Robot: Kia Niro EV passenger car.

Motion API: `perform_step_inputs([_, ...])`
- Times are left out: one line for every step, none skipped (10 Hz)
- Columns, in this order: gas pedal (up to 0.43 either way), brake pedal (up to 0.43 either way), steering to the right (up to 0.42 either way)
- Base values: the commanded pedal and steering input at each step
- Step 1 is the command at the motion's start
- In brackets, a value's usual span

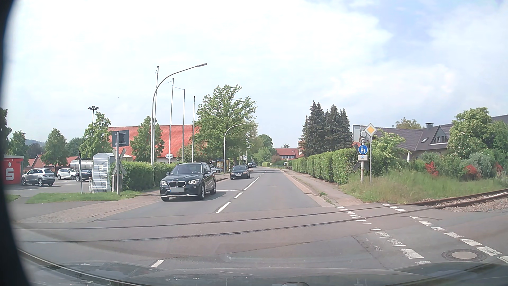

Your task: Follow the waypoints while adhering to traffic rules and regulations

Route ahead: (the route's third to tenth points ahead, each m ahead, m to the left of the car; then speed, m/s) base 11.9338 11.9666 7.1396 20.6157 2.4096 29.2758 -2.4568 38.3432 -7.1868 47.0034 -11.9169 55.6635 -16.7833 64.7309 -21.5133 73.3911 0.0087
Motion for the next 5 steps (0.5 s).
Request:
perform_step_inputs([0.000,0.091,-0.008])
perform_step_inputs([0.000,0.000,-0.008])
perform_step_inputs([0.000,0.000,-0.008])
perform_step_inputs([0.000,0.000,-0.010])
perform_step_inputs([0.000,0.000,-0.010])
